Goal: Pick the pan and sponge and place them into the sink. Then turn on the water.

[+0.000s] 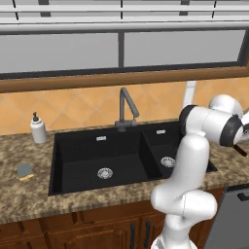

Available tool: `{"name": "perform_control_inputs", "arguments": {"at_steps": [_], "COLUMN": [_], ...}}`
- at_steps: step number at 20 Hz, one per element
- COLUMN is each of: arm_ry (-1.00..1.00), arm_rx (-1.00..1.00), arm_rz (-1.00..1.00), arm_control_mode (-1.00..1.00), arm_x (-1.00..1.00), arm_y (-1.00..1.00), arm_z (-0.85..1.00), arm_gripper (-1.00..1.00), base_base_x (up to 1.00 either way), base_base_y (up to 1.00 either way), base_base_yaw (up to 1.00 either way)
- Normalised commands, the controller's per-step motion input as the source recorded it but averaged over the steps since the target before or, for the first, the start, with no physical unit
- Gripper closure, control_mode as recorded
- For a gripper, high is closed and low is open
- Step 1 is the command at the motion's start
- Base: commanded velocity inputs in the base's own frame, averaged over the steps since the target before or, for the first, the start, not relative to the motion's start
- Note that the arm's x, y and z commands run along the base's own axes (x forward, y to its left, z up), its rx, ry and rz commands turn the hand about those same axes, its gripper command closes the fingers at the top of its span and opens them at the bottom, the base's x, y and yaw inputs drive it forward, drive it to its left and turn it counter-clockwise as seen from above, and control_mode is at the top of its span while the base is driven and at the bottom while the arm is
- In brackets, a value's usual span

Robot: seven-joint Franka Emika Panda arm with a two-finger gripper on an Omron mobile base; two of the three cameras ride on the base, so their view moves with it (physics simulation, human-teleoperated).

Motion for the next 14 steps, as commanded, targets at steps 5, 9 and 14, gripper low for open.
{"name": "perform_control_inputs", "arguments": {"at_steps": [5,9,14], "arm_ry": [-0.10,0.00,0.00], "arm_rx": [-0.16,-0.02,0.00], "arm_rz": [0.35,0.33,0.35], "arm_control_mode": [-1.00,-1.00,-1.00], "arm_x": [-0.43,-0.35,-0.11], "arm_y": [0.88,0.93,1.00], "arm_z": [0.80,0.69,0.51], "arm_gripper": [1.00,1.00,1.00], "base_base_x": [0.00,0.00,0.00], "base_base_y": [0.00,0.00,0.00], "base_base_yaw": [0.00,0.00,0.00]}}
